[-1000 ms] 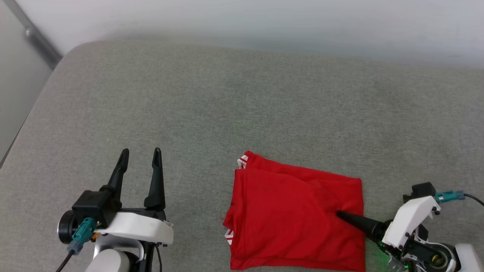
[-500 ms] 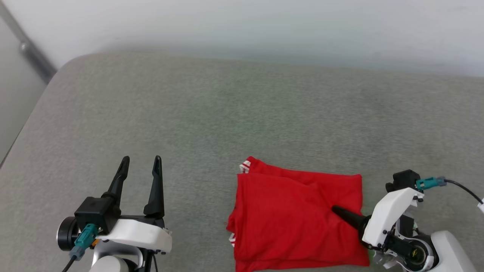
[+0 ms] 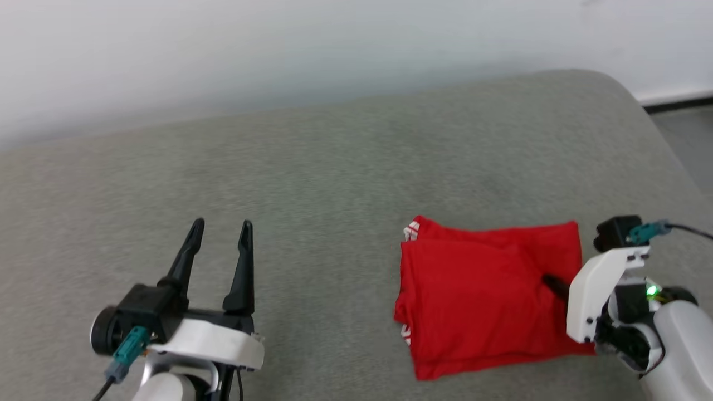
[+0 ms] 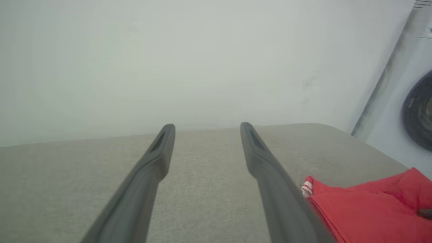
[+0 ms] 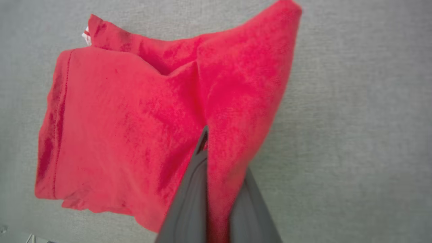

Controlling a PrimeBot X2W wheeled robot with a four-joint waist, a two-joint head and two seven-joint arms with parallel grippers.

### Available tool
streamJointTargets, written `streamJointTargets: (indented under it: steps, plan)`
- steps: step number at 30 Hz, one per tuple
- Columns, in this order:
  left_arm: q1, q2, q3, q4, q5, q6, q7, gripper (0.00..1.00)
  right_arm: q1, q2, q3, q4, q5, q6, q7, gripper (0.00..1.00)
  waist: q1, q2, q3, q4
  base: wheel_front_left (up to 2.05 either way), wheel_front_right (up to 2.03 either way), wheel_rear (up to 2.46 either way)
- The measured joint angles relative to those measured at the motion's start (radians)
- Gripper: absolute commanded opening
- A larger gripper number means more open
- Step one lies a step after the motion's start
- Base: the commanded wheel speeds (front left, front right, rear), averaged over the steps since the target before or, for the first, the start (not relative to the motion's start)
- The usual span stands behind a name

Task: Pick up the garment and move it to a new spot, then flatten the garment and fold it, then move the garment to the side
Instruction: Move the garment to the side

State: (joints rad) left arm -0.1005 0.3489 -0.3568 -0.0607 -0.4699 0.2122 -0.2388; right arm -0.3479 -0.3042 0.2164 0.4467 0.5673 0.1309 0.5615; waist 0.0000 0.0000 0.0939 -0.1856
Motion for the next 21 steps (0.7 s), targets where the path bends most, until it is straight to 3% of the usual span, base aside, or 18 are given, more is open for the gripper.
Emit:
streamJointTargets:
  steps: [8,15,21]
  plan:
    - [-0.159,0.053,-0.020,-0.102,0.059,-0.028,0.063,1.00,-0.200,-0.061,-0.057,0.097,-0.104,0.000,-0.123,0.00,0.0000,0.0000,0.161,-0.115,0.00,0.00,0.00]
    - [-0.299,0.091,-0.037,-0.171,0.104,-0.063,0.125,1.00,-0.362,-0.109,-0.221,0.213,-0.237,0.000,-0.250,0.00,0.0001,0.0000,0.370,-0.148,0.00,0.00,0.00]
    - [-0.376,0.126,-0.042,-0.207,0.133,-0.082,0.169,1.00,-0.462,-0.098,-0.390,0.292,-0.369,0.000,-0.404,0.00,0.0002,0.0000,0.522,-0.162,0.00,0.00,0.00]
